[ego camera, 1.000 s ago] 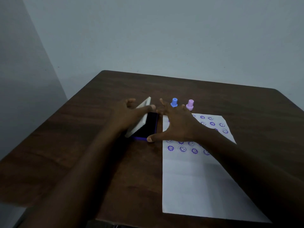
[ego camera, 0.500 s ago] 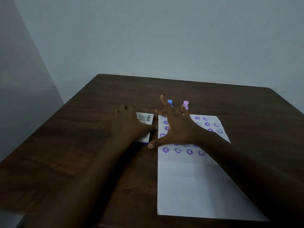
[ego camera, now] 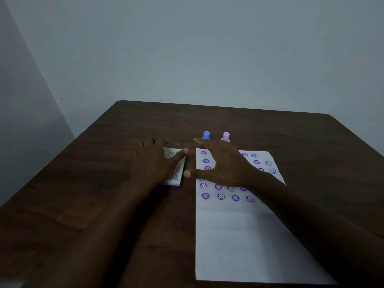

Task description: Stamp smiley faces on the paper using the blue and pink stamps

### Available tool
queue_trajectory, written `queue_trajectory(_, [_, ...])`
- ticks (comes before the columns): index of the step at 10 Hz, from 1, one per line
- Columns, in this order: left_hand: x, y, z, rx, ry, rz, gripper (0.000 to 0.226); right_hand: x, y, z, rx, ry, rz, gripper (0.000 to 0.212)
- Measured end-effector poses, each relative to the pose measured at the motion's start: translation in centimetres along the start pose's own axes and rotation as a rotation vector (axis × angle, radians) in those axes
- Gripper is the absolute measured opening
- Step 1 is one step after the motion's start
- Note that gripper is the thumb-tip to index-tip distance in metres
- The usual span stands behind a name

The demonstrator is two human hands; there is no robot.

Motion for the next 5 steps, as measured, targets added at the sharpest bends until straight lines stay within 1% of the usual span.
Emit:
queue_trajectory(1, [0.4, -0.3, 1.8, -0.036, 0.187, -0.023, 0.065, -0.2, -1.4, 0.2, 0.048, 0.003, 0.116, 0.09])
queue_trajectory(2, [1.0, -2.3, 4.1, -0.061, 0.36, 0.119, 0.082, 0.3, -5.0, 0.1, 0.254, -0.017, 0.462, 0.101])
queue_trajectory(3, [1.3, -4.6, 6.2, -0.074, 0.472, 0.303, 0.094, 0.4, -7.0, 0.9, 0.343, -0.009, 0.589, 0.107])
queue_trajectory(5, [1.9, -5.6, 7.8, -0.086, 0.564, 0.423, 0.1, 1.8, -8.9, 1.8, 0.419, -0.092, 0.654, 0.107])
Point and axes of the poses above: each hand's wrist, its own x-axis away from the middle knuckle, its own y-axis out of the palm, z = x × y, the point moved 10 cm from there along -x, towards the middle knuckle, and after that the axes turned 12 degrees about z, right-handed, at the moved point
